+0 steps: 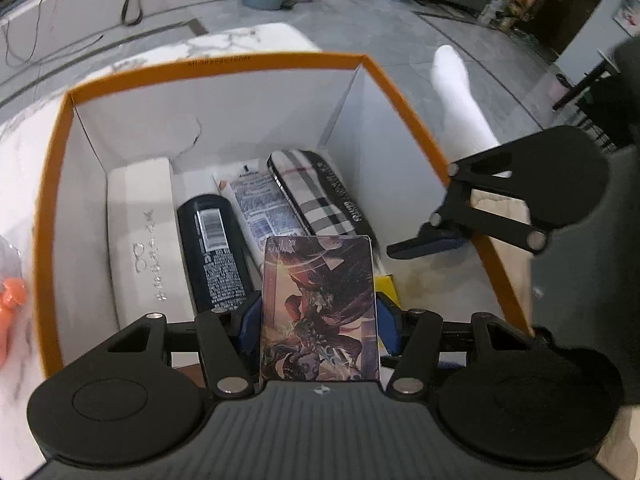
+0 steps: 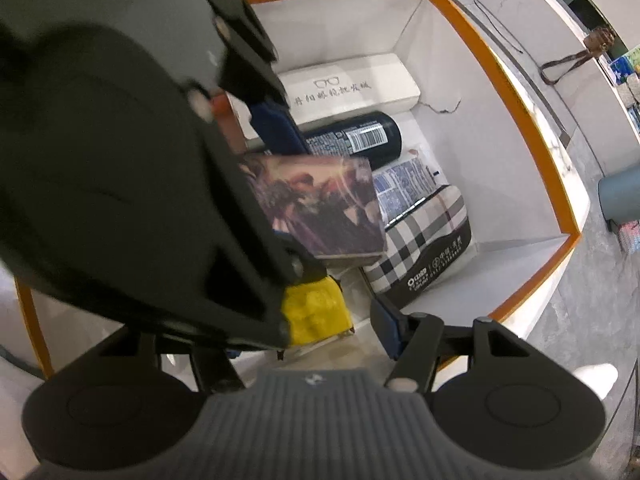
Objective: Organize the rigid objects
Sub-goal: 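Open both tools to release the objects into the box and withdraw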
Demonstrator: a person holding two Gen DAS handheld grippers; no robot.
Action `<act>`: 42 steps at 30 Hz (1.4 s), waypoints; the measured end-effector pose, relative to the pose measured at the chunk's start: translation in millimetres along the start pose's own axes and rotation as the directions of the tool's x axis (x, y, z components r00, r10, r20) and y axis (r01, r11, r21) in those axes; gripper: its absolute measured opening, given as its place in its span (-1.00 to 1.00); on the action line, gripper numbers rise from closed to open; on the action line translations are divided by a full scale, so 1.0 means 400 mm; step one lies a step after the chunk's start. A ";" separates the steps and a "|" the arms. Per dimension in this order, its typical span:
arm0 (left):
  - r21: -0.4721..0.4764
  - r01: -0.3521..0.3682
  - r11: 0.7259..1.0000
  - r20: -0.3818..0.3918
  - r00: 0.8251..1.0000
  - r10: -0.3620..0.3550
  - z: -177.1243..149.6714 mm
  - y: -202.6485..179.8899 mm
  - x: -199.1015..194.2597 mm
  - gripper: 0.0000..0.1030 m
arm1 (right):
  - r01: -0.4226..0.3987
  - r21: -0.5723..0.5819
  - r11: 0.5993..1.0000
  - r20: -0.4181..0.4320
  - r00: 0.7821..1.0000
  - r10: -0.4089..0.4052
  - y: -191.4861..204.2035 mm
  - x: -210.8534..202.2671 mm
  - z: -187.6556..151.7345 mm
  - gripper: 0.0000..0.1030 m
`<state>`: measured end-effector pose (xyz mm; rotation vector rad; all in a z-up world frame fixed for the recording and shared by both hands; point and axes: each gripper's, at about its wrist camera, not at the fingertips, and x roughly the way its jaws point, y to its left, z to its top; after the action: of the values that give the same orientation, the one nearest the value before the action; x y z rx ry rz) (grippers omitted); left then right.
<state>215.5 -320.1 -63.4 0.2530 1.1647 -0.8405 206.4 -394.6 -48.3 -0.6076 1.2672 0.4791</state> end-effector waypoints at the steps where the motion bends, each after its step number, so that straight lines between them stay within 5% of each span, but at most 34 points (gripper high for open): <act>1: -0.011 -0.004 1.000 -0.010 1.000 0.004 0.001 0.001 0.010 0.27 | -0.005 0.004 1.000 0.004 1.000 0.005 0.001 0.000 0.001 0.20; 6: -0.109 0.001 0.994 -0.054 0.999 -0.007 0.002 0.022 0.041 0.27 | 0.011 0.007 1.000 0.014 1.000 -0.011 -0.003 0.009 0.005 0.20; 16: -0.111 0.004 0.994 -0.068 0.998 -0.012 -0.010 0.030 0.007 0.33 | 0.052 0.003 0.999 -0.022 0.998 -0.052 0.006 0.025 0.012 0.20; 28: -0.025 -0.019 1.000 0.028 0.999 0.020 -0.031 0.054 -0.116 0.30 | 0.090 0.017 0.996 -0.025 0.996 -0.089 0.035 -0.015 0.033 0.19; 42: 0.006 -0.149 0.989 0.196 0.970 0.145 -0.099 0.193 -0.361 0.26 | 0.184 0.165 0.969 0.161 0.964 -0.211 0.087 -0.174 0.155 0.09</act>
<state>221.2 -179.8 29.5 0.2644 0.9423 -0.7301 212.8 -327.9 25.0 -0.5467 1.0497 0.2629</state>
